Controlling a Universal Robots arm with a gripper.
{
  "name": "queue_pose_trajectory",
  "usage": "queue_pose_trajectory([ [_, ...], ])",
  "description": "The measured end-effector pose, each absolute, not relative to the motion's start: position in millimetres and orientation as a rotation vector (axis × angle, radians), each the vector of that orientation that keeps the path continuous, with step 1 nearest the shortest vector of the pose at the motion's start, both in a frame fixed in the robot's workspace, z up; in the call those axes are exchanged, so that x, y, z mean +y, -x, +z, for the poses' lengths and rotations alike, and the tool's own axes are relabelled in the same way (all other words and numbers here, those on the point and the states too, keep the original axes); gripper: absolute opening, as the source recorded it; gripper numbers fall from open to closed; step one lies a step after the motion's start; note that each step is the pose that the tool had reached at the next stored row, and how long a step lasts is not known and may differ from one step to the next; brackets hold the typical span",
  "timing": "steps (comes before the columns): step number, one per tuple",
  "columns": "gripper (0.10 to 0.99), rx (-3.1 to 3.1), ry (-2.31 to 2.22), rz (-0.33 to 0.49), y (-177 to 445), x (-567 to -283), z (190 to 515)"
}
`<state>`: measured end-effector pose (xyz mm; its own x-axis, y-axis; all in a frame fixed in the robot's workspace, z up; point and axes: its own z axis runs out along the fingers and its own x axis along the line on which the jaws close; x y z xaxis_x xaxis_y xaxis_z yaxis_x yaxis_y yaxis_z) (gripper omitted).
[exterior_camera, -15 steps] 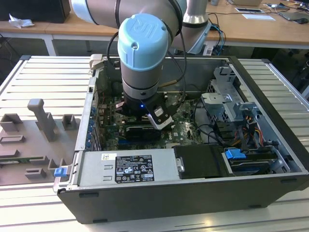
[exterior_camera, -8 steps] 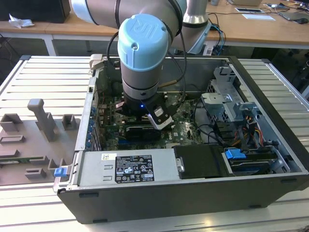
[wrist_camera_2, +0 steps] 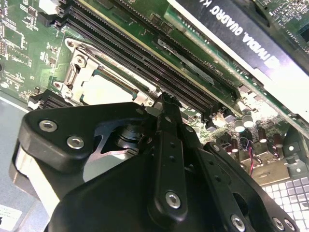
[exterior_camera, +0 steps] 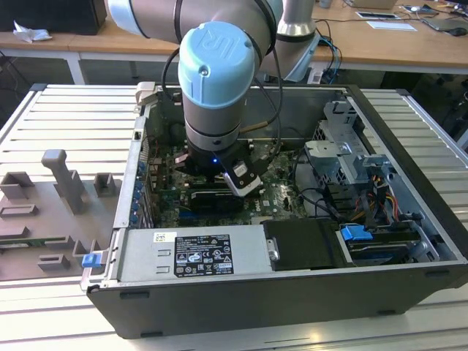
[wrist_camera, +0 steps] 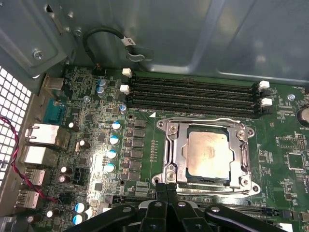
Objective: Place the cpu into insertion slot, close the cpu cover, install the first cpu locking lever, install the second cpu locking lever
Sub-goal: 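Install the second cpu locking lever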
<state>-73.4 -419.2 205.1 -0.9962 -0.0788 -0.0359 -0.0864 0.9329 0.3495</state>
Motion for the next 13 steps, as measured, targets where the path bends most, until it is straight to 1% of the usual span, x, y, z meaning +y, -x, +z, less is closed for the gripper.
queue_pose_trajectory([
  [13,0.106,3.063,0.131,0.578,77.1,-419.3,196.2],
])
